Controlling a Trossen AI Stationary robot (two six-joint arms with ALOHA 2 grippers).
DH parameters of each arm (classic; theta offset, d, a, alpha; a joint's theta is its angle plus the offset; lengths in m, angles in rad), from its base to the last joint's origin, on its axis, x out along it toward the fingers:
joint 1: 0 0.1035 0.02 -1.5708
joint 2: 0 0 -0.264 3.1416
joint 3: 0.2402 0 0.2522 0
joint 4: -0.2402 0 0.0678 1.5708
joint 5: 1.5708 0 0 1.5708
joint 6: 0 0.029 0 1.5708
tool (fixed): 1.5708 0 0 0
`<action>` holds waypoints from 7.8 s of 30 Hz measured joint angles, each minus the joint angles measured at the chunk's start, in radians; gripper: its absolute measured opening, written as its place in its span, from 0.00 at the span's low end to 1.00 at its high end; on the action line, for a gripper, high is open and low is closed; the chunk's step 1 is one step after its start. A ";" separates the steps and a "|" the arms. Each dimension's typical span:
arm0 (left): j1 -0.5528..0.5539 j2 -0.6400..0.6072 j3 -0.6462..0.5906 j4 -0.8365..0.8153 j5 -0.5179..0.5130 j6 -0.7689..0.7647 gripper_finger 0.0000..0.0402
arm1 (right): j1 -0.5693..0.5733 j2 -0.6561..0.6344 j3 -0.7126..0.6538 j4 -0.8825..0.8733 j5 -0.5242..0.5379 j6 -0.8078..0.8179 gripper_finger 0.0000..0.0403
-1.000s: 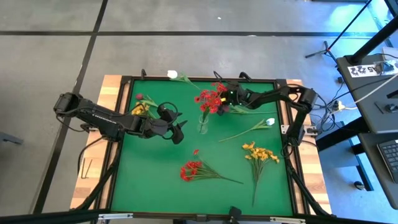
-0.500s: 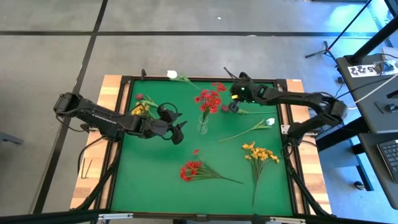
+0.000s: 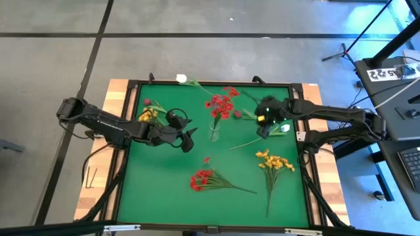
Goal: Sort flowers into vase by color
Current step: Put the white tulip into the purple vase, then put the right yellow flower into the purple vase
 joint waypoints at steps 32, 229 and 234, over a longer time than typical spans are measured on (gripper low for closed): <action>-0.005 0.000 0.000 0.003 0.119 -0.015 0.51 | 0.183 0.001 -0.354 0.234 0.162 1.189 0.60; 0.290 -0.355 -0.218 0.349 0.513 0.057 0.51 | -0.343 0.431 0.049 1.324 -0.364 -0.208 0.40; 0.290 -0.355 -0.218 0.344 0.513 0.055 0.51 | -0.343 0.317 0.049 1.182 -0.331 -0.251 0.50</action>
